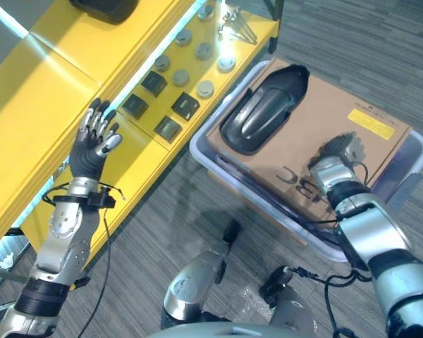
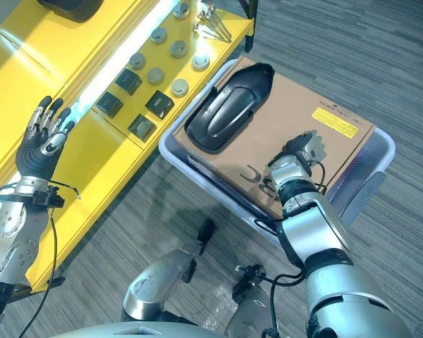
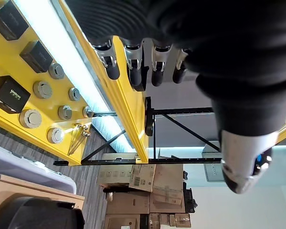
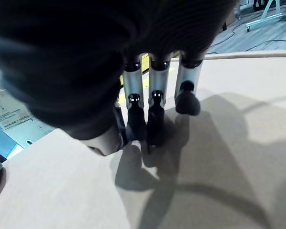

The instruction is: Move parts from the plastic box to the shelf.

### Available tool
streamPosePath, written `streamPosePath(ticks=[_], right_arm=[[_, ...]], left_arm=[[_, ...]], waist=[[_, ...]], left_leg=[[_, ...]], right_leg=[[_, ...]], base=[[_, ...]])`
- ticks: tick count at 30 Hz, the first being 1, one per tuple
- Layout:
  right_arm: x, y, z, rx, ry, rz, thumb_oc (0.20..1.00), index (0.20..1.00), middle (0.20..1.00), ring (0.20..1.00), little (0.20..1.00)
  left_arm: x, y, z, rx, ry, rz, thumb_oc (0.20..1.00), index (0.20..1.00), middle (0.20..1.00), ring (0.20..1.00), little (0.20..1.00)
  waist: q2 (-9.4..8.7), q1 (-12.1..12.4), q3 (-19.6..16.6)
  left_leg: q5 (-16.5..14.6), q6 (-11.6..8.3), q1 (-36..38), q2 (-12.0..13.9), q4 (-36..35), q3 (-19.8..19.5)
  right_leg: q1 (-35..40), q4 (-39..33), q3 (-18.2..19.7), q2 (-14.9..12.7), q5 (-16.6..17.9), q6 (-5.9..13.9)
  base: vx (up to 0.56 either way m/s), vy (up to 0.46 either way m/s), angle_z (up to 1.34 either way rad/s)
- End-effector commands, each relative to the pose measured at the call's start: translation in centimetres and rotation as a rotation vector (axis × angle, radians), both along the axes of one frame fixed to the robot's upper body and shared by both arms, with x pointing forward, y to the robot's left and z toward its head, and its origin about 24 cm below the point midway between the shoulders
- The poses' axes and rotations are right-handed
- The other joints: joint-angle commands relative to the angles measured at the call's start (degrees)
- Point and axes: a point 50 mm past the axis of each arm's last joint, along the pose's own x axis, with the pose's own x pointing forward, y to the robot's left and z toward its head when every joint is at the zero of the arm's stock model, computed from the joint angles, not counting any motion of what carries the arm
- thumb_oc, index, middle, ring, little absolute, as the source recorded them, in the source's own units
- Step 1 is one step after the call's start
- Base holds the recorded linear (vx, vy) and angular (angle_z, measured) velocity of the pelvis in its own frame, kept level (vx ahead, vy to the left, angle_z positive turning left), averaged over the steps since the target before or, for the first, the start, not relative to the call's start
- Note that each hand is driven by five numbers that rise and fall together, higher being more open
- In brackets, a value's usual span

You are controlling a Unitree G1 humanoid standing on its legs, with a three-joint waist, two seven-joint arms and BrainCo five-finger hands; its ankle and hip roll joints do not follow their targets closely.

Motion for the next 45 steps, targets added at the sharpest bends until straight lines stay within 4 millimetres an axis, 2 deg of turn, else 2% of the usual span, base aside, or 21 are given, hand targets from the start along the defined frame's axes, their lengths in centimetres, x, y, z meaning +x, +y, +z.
streamPosePath(ticks=[1,3,4,5,6,11,14,16,23,28,31,37,45], right_arm=[[0.3,0.3,1.0,0.008,-0.087,0.040,0.200,0.200,0.200,0.200,0.200],[0.4,0.5,1.4,0.055,-0.150,0.042,0.200,0.200,0.200,0.200,0.200],[0.6,0.9,2.0,0.112,-0.240,0.041,0.310,0.310,0.310,0.310,0.310],[0.7,1.5,3.4,0.157,-0.364,0.052,0.959,0.959,0.959,0.959,0.959],[0.8,1.8,4.4,0.168,-0.454,0.064,1.000,1.000,1.000,1.000,1.000],[0.4,3.1,9.2,0.156,-0.718,0.162,1.000,1.000,1.000,1.000,1.000],[0.2,4.3,10.5,0.139,-0.763,0.224,1.000,1.000,1.000,1.000,1.000],[0.2,4.8,10.7,0.139,-0.763,0.247,1.000,1.000,1.000,1.000,1.000],[0.9,6.9,9.0,0.146,-0.627,0.332,1.000,1.000,1.000,1.000,1.000],[1.8,9.3,5.7,0.144,-0.449,0.376,1.000,1.000,1.000,1.000,1.000],[2.0,10.2,4.8,0.138,-0.404,0.394,1.000,1.000,1.000,1.000,1.000],[2.1,12.1,3.4,0.135,-0.343,0.417,1.000,1.000,1.000,1.000,1.000],[2.0,12.9,3.0,0.140,-0.346,0.411,1.000,1.000,1.000,1.000,1.000]], left_arm=[[-0.2,-0.6,3.2,-0.021,-0.181,-0.022,1.000,1.000,1.000,1.000,1.000],[-0.3,-0.6,3.1,-0.022,-0.180,-0.020,1.000,1.000,1.000,1.000,1.000],[-0.3,-0.6,3.1,-0.023,-0.181,-0.019,1.000,1.000,1.000,1.000,1.000],[-0.5,-0.5,3.0,-0.024,-0.183,-0.009,1.000,1.000,1.000,1.000,1.000],[-0.6,-0.4,3.0,-0.027,-0.183,-0.004,1.000,1.000,1.000,1.000,1.000],[-1.1,0.2,2.8,-0.041,-0.183,0.020,1.000,1.000,1.000,1.000,1.000],[-1.1,0.4,2.8,-0.046,-0.177,0.031,1.000,1.000,1.000,1.000,1.000],[-1.1,0.4,2.8,-0.048,-0.175,0.037,1.000,1.000,1.000,1.000,1.000],[-0.9,0.2,2.7,-0.054,-0.160,0.044,1.000,1.000,1.000,1.000,1.000],[-0.7,-0.6,2.2,-0.051,-0.143,0.029,1.000,1.000,1.000,1.000,1.000],[-0.7,-0.9,2.0,-0.051,-0.139,0.023,1.000,1.000,1.000,1.000,1.000],[-0.7,-1.5,2.0,-0.054,-0.146,0.006,1.000,1.000,1.000,1.000,1.000],[-0.8,-1.7,2.1,-0.056,-0.158,-0.002,1.000,1.000,1.000,1.000,1.000]], waist=[[-1.90,0.6,5.0],[-1.90,0.4,5.1],[-1.92,0.1,5.1],[-1.92,-0.3,5.1],[-1.91,-0.6,5.0],[-1.94,-1.7,4.6],[-1.92,-2.4,4.1],[-1.94,-2.6,4.0],[-1.28,-3.0,3.4],[-0.44,-1.9,3.1],[-0.18,-1.5,3.1],[0.12,-0.6,3.3],[0.29,-0.1,3.5]], left_leg=[[-5.0,0.60,-2.2,-0.9,1.9,0.8],[-5.0,0.54,-2.0,-0.8,1.8,1.0],[-5.0,0.51,-1.9,-0.7,1.8,1.1],[-5.2,0.55,-1.7,-0.6,1.8,1.3],[-5.3,0.57,-1.6,-0.5,1.8,1.3],[-5.9,0.50,-0.9,-0.5,1.8,1.9],[-5.7,0.42,-0.6,-0.3,1.6,2.2],[-5.8,0.37,-0.3,-0.3,1.6,2.4],[-6.1,0.33,1.3,-0.6,1.9,2.6],[-6.3,0.31,1.9,-0.9,2.5,2.2],[-6.2,0.32,1.9,-1.1,2.6,2.0],[-5.8,0.36,1.5,-1.3,2.3,1.3],[-5.5,0.33,1.3,-1.4,1.8,0.7]], right_leg=[[3.2,-15.3,2.3,-2.1,12.5,2.59],[3.2,-15.4,2.5,-2.0,12.5,2.52],[3.3,-15.5,2.6,-2.0,12.5,2.42],[3.2,-15.3,3.0,-2.0,12.4,2.24],[3.1,-15.2,3.2,-2.0,12.2,2.17],[3.1,-15.1,4.3,-1.8,11.9,2.16],[2.9,-15.4,4.9,-1.7,12.2,2.23],[3.0,-15.4,5.1,-1.7,12.2,2.25],[4.3,-15.4,5.7,-2.1,12.2,2.09],[5.6,-15.2,5.0,-2.7,12.1,2.02],[5.7,-15.0,4.7,-2.8,12.1,2.01],[5.6,-15.0,4.1,-3.0,12.3,2.04],[5.4,-14.9,3.7,-3.1,12.4,2.17]], base=[[0.00,0.000,0.00],[0.00,0.000,0.00],[0.00,0.000,0.00],[0.00,0.000,0.00],[0.00,0.026,-0.03],[0.01,0.028,-0.14],[0.01,0.032,-0.02],[0.02,0.035,-0.06],[0.03,0.028,-0.08],[0.02,0.013,-0.01],[0.00,0.000,0.00],[-0.01,0.003,0.04],[-0.01,0.004,0.06]])
